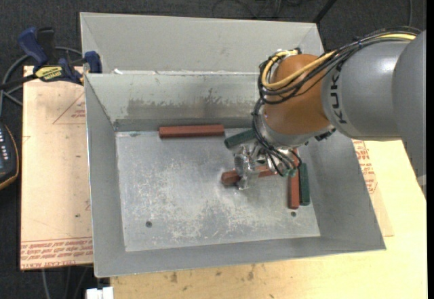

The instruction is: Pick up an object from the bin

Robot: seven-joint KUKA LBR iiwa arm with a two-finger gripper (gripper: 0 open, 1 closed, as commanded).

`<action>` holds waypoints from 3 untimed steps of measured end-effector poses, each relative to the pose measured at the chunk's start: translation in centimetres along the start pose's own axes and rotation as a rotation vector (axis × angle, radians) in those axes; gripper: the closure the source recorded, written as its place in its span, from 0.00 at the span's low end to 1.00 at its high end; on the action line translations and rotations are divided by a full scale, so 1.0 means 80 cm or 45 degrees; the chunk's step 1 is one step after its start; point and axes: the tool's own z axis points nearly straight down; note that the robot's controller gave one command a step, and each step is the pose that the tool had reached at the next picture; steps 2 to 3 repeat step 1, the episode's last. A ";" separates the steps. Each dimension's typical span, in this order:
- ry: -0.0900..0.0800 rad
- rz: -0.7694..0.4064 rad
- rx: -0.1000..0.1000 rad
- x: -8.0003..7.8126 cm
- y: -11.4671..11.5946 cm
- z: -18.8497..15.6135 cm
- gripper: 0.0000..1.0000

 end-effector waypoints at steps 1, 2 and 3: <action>-0.012 -0.138 0.003 -0.009 0.003 -0.185 1.00; -0.012 -0.138 0.003 -0.009 0.003 -0.185 1.00; -0.012 -0.138 0.003 -0.009 0.003 -0.185 1.00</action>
Offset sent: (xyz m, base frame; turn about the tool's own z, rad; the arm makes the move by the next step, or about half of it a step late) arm 0.0037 0.0024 0.1430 -0.1095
